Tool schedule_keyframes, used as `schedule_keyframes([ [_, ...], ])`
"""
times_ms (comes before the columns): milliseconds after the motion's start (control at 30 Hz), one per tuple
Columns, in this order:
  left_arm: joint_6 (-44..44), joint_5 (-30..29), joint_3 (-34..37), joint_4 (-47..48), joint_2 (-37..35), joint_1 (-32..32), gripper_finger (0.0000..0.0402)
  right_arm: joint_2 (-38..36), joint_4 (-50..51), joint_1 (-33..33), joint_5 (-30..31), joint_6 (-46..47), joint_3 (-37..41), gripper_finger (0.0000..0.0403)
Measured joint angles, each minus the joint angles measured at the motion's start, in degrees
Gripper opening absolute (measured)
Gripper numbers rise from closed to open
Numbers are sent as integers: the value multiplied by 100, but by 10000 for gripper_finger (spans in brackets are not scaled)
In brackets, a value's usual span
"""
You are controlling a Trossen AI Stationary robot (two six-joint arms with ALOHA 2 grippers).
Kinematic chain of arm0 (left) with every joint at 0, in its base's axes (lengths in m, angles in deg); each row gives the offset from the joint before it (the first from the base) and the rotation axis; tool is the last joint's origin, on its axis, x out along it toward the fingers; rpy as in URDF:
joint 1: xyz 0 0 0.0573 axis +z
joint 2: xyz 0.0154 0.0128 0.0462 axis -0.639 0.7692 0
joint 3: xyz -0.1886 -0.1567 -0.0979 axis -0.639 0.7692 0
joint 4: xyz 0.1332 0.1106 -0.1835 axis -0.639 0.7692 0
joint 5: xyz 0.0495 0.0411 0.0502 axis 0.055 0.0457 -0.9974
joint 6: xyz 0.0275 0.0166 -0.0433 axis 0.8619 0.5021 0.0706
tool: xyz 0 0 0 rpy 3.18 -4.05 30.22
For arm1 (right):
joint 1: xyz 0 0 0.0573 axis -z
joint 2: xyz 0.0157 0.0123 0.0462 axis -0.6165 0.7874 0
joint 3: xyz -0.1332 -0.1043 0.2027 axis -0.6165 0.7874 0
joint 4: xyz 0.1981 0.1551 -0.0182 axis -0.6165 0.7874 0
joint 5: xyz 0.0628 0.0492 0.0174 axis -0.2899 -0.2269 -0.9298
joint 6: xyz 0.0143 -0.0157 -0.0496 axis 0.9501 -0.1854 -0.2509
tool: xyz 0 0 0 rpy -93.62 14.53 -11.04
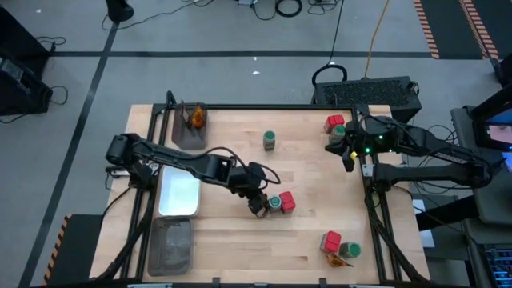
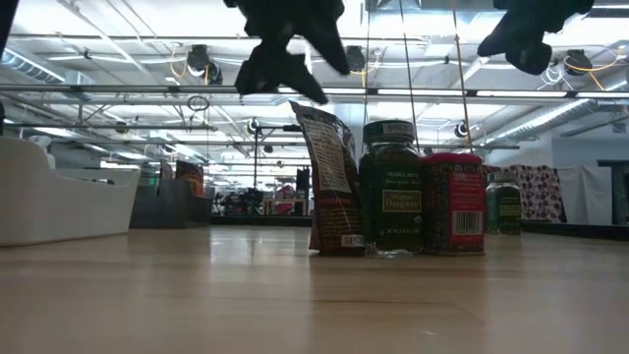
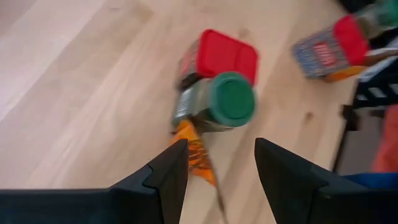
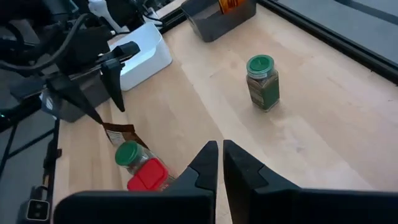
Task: Sort spices by type
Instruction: Put the left orange seasoning pack into the top black bin
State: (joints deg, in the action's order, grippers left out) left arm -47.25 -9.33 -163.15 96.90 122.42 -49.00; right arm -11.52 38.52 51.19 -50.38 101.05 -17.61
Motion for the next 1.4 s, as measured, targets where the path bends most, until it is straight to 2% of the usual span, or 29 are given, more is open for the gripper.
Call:
schedule_keyframes([
  [100,5,-174,1,189,54,-28,189,44,4,0,-1,-34,0,21],
  [467,-55,-172,7,-73,202,-100,189,84,7,0,4,-224,0,48],
  [667,-107,43,24,-255,555,-187,189,85,71,0,7,-247,0,50],
  [967,-134,24,26,-286,895,-247,187,83,215,0,17,-248,0,50],
  [1267,20,-39,26,-320,888,-231,135,85,254,0,28,-246,0,50],
  [1400,170,-37,26,-318,888,-231,67,85,253,0,28,-246,0,50],
])
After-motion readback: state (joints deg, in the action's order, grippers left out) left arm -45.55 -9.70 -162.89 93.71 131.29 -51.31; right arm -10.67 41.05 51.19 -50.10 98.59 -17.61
